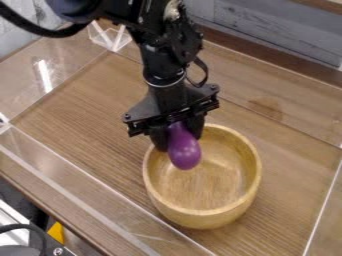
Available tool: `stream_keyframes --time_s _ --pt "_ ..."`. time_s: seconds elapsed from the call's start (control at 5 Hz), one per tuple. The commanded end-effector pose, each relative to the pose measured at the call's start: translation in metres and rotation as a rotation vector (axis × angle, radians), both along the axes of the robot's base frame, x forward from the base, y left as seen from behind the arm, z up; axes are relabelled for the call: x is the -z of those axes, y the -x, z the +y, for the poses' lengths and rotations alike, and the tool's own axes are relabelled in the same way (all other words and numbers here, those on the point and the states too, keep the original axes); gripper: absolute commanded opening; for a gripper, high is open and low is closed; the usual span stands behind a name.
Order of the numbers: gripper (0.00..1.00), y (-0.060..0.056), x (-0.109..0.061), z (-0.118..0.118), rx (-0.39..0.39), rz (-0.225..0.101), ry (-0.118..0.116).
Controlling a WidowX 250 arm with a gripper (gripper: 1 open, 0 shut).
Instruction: Remove the purple eggplant from inside the brown bowl and put it on the table
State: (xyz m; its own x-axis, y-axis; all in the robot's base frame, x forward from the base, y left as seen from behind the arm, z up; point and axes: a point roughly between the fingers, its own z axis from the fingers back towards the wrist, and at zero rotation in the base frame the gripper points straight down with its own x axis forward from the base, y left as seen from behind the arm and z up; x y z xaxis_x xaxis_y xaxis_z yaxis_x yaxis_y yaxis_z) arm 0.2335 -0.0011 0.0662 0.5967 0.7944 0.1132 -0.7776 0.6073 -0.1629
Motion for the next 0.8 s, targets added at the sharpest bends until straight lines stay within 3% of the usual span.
stream_keyframes --time_s 0.0,0.6 --pt "0.0 -0.0004 -0.0047 0.0019 0.0 -0.03 -0.014" --pt "0.0 0.0026 -0.0016 0.0046 -0.007 -0.036 -0.038"
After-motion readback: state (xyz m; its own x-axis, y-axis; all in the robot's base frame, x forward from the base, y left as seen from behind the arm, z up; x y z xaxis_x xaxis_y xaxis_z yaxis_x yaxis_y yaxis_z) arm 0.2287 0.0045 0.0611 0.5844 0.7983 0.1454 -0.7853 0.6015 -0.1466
